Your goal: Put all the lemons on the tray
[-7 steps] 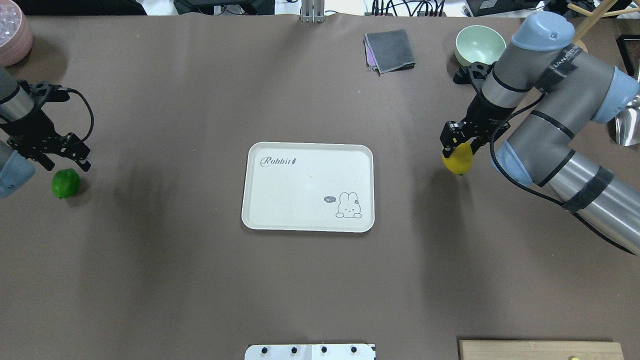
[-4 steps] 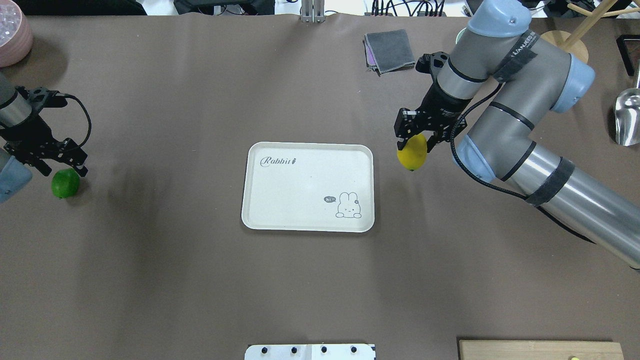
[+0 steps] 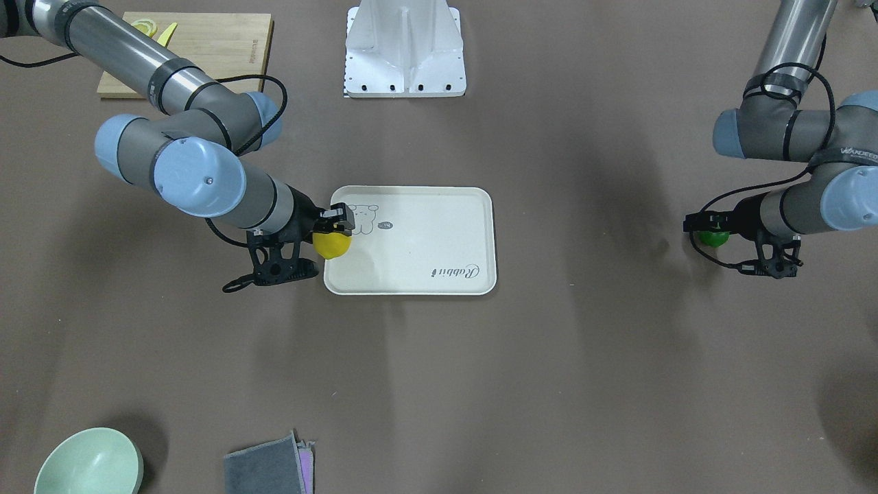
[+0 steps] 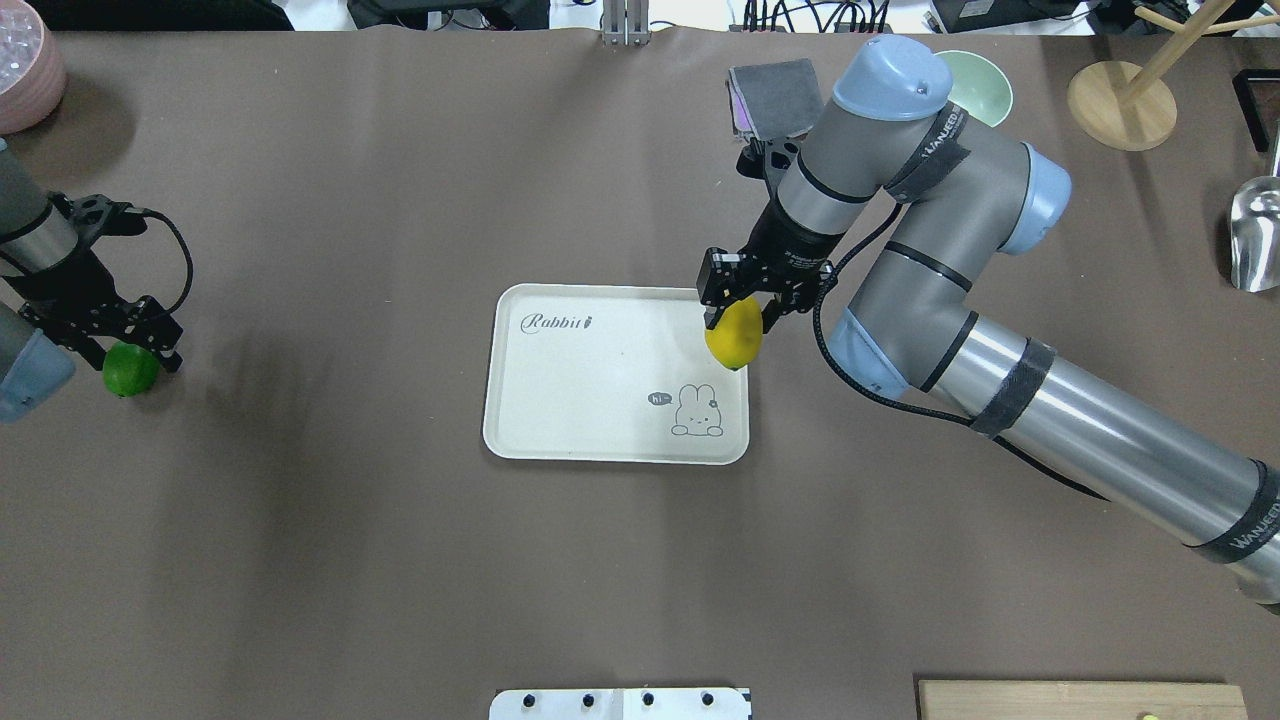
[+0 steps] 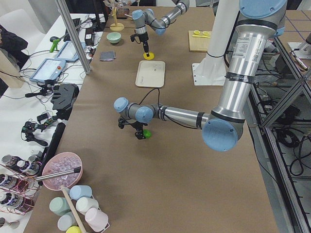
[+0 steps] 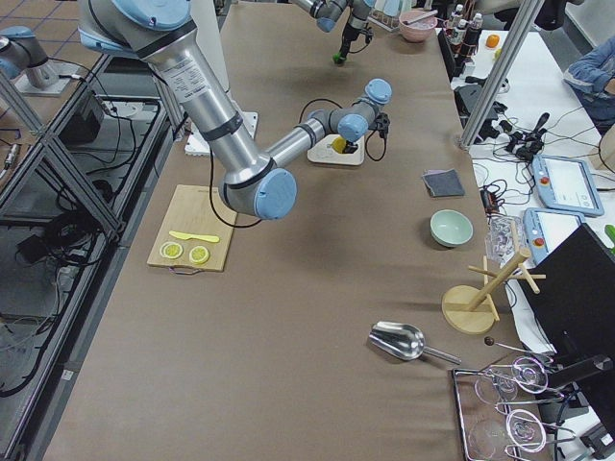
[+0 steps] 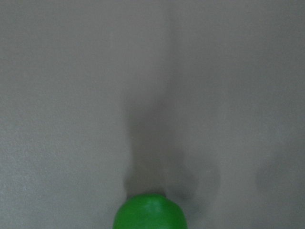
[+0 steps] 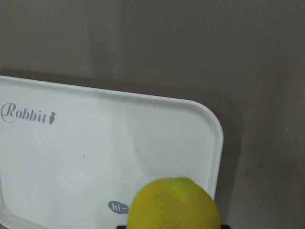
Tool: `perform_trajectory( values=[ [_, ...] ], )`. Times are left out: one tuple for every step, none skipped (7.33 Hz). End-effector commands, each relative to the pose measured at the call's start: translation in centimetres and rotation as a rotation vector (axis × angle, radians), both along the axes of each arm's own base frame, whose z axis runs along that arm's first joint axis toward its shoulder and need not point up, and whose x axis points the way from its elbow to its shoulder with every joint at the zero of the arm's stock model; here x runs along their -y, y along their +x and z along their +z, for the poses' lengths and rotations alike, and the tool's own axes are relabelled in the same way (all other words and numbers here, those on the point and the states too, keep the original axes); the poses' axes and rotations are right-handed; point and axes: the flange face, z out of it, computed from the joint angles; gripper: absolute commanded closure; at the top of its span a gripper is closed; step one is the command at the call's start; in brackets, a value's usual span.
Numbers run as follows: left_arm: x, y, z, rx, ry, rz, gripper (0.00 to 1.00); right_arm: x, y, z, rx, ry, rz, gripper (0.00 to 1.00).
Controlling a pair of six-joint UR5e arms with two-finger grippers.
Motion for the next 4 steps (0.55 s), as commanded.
perform_trajectory(
  values=[
    [-0.9,0.0,0.8,0.005,-0.013,0.009,0.34,0.0,-2.1,0.6,0.003,0.012,-0.014,0.82],
    [-1.3,-0.2,0.9,0.003,-0.012,0.009,0.7,-0.3,-2.8,1.1,0.005,0.029,-0.012,0.78],
    [-2.2,-0.9,0.9,-0.001,-0.014,0.007,0.91,-0.1,-2.8,1.2,0.005,0.029,-0.01,0.55],
    [-3.3,-1.4,0.3,-0.035,-0.022,0.011,1.0,-0.2,-2.8,1.4,0.002,0.028,-0.011,0.2]
  ],
)
